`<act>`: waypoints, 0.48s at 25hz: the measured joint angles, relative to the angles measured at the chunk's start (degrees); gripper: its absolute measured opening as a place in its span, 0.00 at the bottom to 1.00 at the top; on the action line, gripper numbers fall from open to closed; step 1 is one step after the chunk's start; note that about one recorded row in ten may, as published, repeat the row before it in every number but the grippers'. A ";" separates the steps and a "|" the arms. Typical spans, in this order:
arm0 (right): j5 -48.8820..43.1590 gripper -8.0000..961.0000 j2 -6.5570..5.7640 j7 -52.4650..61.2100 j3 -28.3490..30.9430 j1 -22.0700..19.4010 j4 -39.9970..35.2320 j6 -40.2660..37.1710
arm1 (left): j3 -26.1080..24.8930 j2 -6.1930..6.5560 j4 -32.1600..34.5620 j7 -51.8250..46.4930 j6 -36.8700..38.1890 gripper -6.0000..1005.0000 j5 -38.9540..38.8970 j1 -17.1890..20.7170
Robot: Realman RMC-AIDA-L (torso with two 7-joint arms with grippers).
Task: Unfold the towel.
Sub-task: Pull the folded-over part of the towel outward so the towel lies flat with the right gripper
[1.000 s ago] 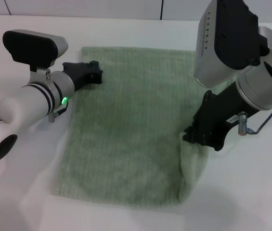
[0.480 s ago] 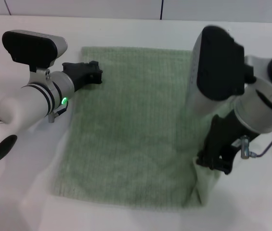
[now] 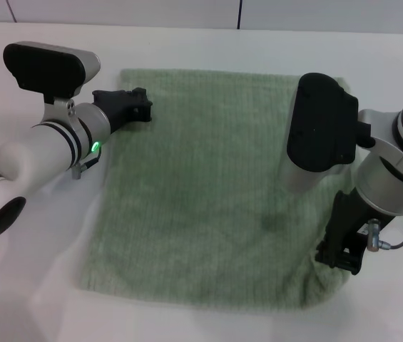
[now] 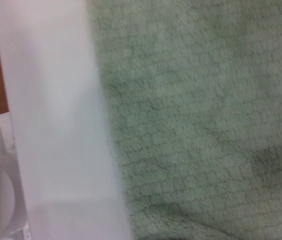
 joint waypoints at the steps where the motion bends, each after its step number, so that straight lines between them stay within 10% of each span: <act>1: -0.16 0.04 0.00 0.00 -0.04 0.19 0.21 0.00 | 0.00 0.00 0.00 0.01 0.00 0.04 0.00 -0.02; 12: -0.06 0.26 0.04 -0.18 -1.24 3.43 2.11 -0.13 | 0.02 0.01 0.04 0.05 0.06 0.04 -0.04 -0.05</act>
